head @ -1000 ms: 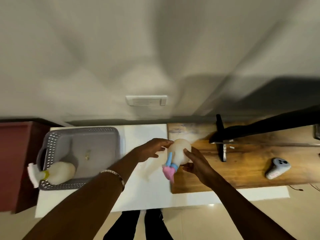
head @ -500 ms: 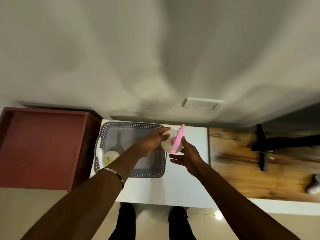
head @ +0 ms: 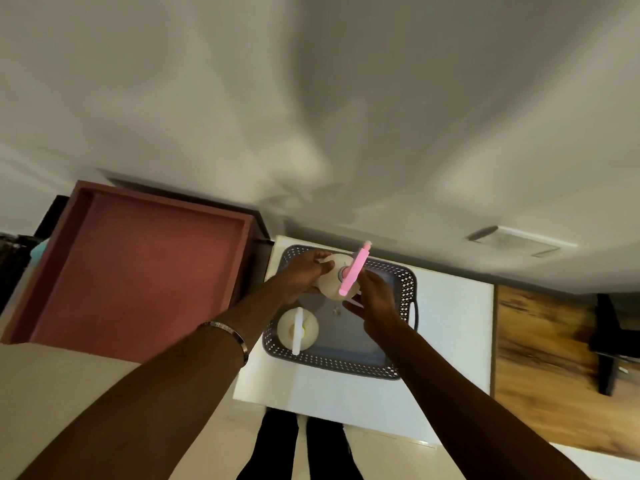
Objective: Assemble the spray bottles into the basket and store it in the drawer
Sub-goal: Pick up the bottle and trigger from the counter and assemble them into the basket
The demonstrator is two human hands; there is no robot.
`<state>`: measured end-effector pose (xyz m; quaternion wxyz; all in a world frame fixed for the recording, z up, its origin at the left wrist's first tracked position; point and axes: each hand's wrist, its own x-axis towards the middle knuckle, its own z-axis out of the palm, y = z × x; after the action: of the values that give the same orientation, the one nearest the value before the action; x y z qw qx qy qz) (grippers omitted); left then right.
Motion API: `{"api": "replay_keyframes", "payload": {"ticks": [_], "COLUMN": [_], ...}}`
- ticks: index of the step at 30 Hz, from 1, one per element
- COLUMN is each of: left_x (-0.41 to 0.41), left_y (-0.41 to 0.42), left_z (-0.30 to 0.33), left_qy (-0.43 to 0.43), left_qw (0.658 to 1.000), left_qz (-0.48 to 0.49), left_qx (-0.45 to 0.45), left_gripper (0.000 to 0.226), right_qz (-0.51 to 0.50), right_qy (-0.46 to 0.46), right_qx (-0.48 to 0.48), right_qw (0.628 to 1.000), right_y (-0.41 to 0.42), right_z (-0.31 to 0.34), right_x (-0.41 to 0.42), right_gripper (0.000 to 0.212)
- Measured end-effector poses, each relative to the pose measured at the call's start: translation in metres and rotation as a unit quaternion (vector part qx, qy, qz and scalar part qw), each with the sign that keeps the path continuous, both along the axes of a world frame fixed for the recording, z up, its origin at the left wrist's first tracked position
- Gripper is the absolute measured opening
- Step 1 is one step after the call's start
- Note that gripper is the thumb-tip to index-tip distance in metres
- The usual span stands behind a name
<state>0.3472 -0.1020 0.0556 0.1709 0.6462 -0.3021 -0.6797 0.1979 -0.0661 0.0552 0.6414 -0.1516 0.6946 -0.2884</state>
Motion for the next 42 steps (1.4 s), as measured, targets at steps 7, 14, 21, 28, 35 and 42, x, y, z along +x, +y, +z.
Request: {"api": "replay_keyframes", "payload": {"ticks": [7,14,21,28,35,42], "left_x": [0.031,0.032,0.031,0.032,0.033,0.046], "left_y": [0.012,0.022,0.021,0.021,0.021,0.031], "left_z": [-0.046,-0.070,-0.080,-0.085,-0.076,-0.037], "left_qy": [-0.025,-0.051,-0.060,-0.081,-0.087,-0.072], "left_qw": [0.999,0.998,0.997,0.996,0.996,0.995], "left_qz": [0.034,0.040,0.051,0.042,0.030,0.040], "left_qx": [0.009,-0.014,-0.014,-0.011,-0.014,-0.051], "left_gripper": [0.039,0.036,0.039,0.042,0.041,0.018], "right_qz": [0.016,0.030,0.042,0.082,0.095,0.100], "right_qy": [0.024,0.013,0.009,0.015,0.047,0.066], "right_qx": [0.042,0.069,0.066,0.054,0.050,0.038], "right_qw": [0.999,0.997,0.997,0.995,0.993,0.992], "right_y": [-0.008,-0.009,-0.016,-0.016,-0.017,-0.006], "right_z": [-0.045,-0.071,-0.081,-0.092,-0.093,-0.052], "right_x": [0.039,0.052,0.057,0.063,0.061,0.045], "right_gripper": [0.040,0.048,0.050,0.047,0.054,0.056]}}
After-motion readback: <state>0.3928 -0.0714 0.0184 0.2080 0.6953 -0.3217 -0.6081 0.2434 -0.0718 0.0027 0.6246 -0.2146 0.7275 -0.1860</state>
